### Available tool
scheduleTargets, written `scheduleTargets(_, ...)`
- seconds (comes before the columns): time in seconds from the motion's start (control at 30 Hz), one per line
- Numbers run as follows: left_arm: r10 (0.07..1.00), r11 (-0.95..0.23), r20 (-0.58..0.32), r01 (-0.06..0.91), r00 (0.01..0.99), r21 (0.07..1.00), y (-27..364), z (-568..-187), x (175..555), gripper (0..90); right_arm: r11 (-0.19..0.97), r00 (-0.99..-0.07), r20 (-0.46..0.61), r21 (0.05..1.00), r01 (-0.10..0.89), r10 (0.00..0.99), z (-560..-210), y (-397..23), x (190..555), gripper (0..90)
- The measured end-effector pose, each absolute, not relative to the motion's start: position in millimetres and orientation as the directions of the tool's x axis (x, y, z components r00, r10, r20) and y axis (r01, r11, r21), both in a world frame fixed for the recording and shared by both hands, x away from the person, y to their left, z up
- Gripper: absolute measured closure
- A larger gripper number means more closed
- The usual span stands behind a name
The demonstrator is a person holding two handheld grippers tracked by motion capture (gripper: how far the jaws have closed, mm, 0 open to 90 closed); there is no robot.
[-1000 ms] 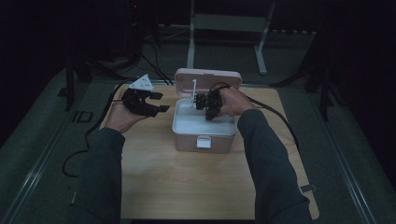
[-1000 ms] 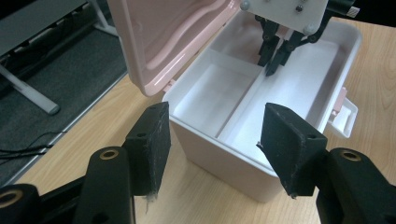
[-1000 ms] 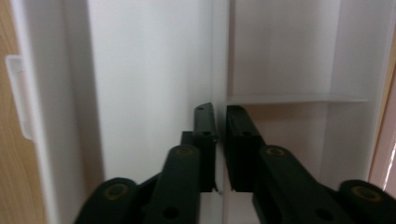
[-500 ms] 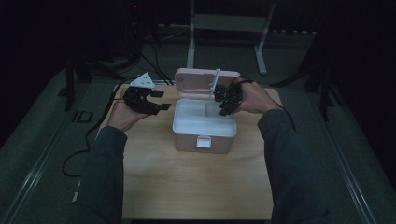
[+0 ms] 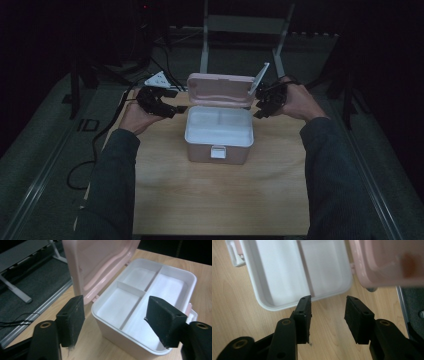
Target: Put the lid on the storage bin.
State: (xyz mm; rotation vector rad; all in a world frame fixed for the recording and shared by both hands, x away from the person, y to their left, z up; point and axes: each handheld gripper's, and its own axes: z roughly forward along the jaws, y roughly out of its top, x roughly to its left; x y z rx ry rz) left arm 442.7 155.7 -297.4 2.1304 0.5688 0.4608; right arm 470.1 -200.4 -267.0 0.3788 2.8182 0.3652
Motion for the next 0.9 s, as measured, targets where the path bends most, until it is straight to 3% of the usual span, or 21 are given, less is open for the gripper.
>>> scheduleTargets(0.37, 0.548, -0.547, 0.157, 0.210, 0.822, 0.810, 153.6, -287.7, 446.9, 35.9, 0.900, -0.890, -0.284, 0.362, 0.244, 0.356, -265.7, -213.4, 474.6, 56.2)
scheduleTargets(0.43, 0.552, -0.538, 0.156, 0.206, 0.819, 0.818, 154.9, -286.1, 448.0, 41.4, 0.893, -0.878, -0.303, 0.374, 0.249, 0.371, -265.0, -215.1, 476.2, 56.4)
scheduleTargets(0.9, 0.664, -0.521, 0.198, 0.255, 0.721, 0.815, 149.6, -280.2, 461.3, 86.0, 0.835, -0.776, -0.376, 0.439, 0.332, 0.506, -259.8, -217.2, 485.7, 79.8)
